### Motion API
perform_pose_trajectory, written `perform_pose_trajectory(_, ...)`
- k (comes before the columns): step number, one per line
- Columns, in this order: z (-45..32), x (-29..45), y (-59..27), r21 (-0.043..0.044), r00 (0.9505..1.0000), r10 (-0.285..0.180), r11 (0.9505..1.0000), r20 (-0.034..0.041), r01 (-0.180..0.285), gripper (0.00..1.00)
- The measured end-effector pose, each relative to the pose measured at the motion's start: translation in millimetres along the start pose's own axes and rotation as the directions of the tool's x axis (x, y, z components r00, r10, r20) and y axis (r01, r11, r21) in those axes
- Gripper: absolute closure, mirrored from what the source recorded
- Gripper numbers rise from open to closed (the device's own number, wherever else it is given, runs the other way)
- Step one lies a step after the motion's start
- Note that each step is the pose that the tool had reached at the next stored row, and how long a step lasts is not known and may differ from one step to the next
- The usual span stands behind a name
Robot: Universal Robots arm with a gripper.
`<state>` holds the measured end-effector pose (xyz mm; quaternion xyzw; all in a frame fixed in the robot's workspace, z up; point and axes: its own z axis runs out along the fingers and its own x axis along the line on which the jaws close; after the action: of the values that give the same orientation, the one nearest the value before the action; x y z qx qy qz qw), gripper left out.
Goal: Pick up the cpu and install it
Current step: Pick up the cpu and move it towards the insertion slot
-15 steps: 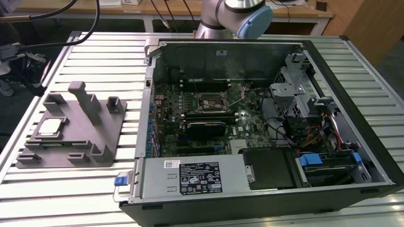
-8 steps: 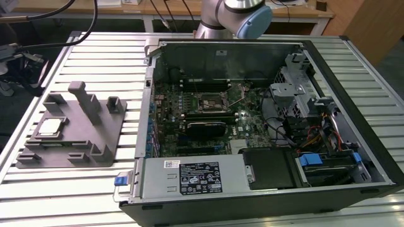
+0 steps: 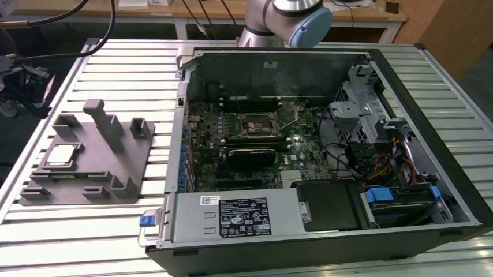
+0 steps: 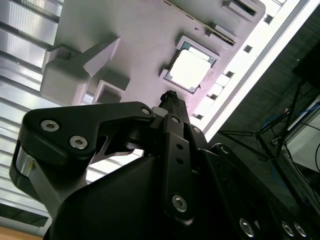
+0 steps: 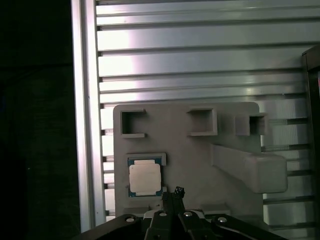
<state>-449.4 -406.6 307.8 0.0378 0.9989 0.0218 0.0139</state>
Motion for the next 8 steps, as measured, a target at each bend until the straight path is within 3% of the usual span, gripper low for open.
perform_pose_trajectory(8, 6.2, 5.0, -0.7, 0.0001, 1.0000, 0.000, 1.0000, -0.0001, 0.000, 0.89)
